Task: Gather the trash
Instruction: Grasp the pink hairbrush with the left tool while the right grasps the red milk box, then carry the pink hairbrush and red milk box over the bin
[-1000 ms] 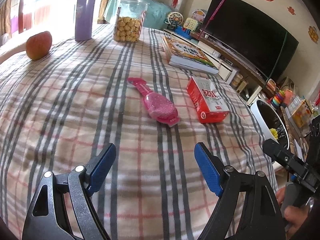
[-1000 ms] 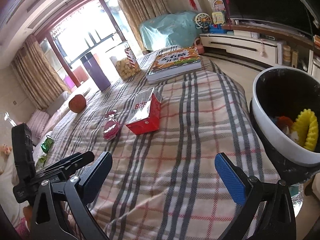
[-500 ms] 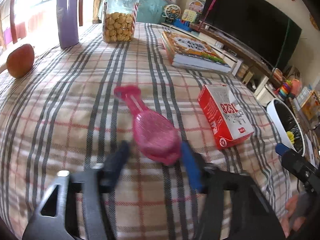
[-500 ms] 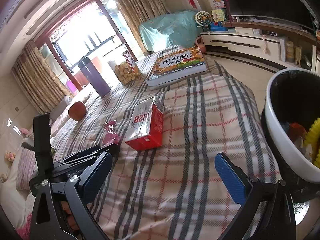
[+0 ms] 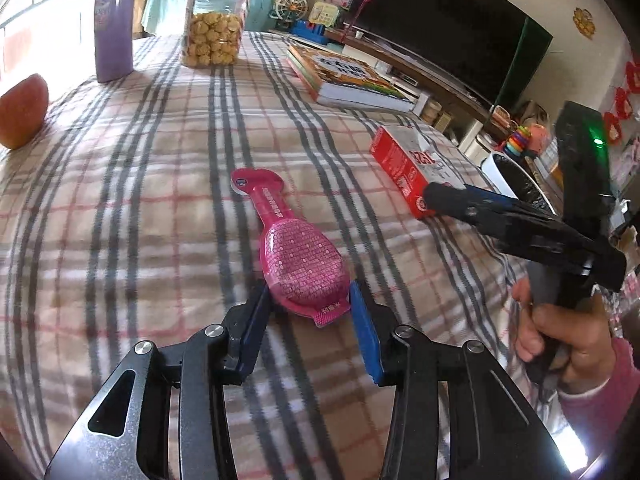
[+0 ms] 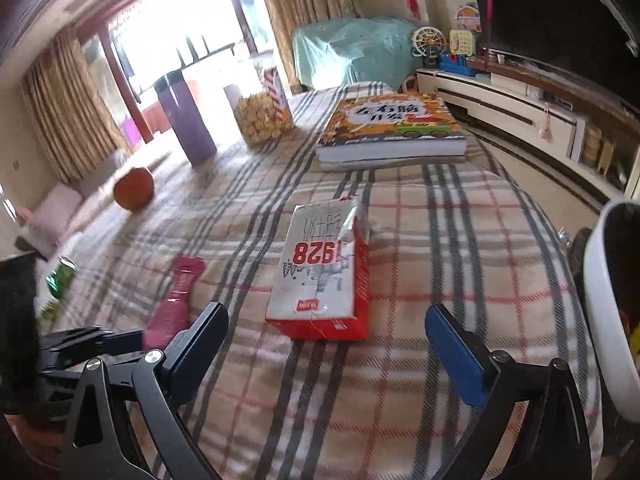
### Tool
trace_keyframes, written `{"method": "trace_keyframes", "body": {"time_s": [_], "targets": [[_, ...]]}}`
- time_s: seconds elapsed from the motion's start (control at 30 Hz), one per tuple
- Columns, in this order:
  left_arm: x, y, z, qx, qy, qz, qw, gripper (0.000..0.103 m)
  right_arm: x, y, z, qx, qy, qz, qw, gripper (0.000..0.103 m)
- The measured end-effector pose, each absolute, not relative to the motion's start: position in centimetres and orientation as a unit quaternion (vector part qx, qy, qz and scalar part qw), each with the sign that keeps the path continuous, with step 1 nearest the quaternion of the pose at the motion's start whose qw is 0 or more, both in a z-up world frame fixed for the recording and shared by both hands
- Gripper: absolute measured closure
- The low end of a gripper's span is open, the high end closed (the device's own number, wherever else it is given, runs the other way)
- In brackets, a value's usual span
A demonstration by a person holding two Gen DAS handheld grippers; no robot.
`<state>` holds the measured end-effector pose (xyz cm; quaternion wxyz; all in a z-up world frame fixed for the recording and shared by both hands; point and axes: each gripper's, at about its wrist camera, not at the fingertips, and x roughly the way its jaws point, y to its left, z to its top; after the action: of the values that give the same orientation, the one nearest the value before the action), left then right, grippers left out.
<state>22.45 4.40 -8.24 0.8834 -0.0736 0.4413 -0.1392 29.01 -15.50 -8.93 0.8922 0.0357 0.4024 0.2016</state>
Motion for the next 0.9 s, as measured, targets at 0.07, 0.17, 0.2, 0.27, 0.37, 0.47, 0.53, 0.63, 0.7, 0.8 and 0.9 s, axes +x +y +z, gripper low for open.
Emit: {"method": "trace_keyframes", "body": {"time_s": [0.07, 0.17, 0.2, 0.27, 0.37, 0.47, 0.53, 0.63, 0.7, 0.8, 0.9], "targets": [[22.4, 4.3, -8.2, -0.069, 0.437, -0.134, 0.887, 0.06, 29.7, -14.7, -9.6, 0.023, 0.41, 0.191, 0.891, 0.014], [22.3, 3.9, -8.2, -0.061, 0.428, -0.122, 0.893, 0.04, 30.3, -14.3, -9.8, 0.018, 0.416, 0.179, 0.892, 0.021], [22.4, 3.7, -8.2, -0.056, 0.428, -0.116, 0.895, 0.036, 30.5, -14.2, -9.7, 0.016, 0.412, 0.175, 0.894, 0.021], [22.7, 3.4, -8.3, -0.051, 0.427, -0.104, 0.897, 0.033, 30.8, -14.1, -9.6, 0.015, 0.408, 0.171, 0.897, 0.021], [23.5, 3.1, -8.5, -0.043, 0.432, -0.093, 0.896, 0.033, 31.3, -14.0, -9.8, 0.016, 0.409, 0.163, 0.898, 0.038], [24.0, 2.5, -8.6, -0.027, 0.432, -0.089, 0.897, 0.035, 31.4, -14.1, -9.9, 0.02, 0.414, 0.162, 0.896, 0.053], [24.1, 2.3, -8.7, -0.019, 0.431, -0.086, 0.898, 0.053, 31.0, -14.3, -9.8, 0.027, 0.413, 0.164, 0.895, 0.054], [23.9, 2.2, -8.7, -0.019, 0.428, -0.085, 0.9, 0.055, 30.1, -14.7, -9.7, 0.032, 0.414, 0.169, 0.894, 0.054], [23.7, 2.2, -8.5, -0.021, 0.424, -0.084, 0.901, 0.055, 29.4, -15.0, -9.5, 0.033, 0.414, 0.174, 0.893, 0.054], [23.1, 2.0, -8.1, -0.029, 0.418, -0.087, 0.904, 0.055, 28.2, -15.7, -8.9, 0.04, 0.411, 0.18, 0.893, 0.054], [22.4, 0.9, -7.8, -0.031, 0.416, -0.099, 0.904, 0.056, 27.0, -16.8, -8.3, 0.051, 0.408, 0.184, 0.893, 0.054]]}}
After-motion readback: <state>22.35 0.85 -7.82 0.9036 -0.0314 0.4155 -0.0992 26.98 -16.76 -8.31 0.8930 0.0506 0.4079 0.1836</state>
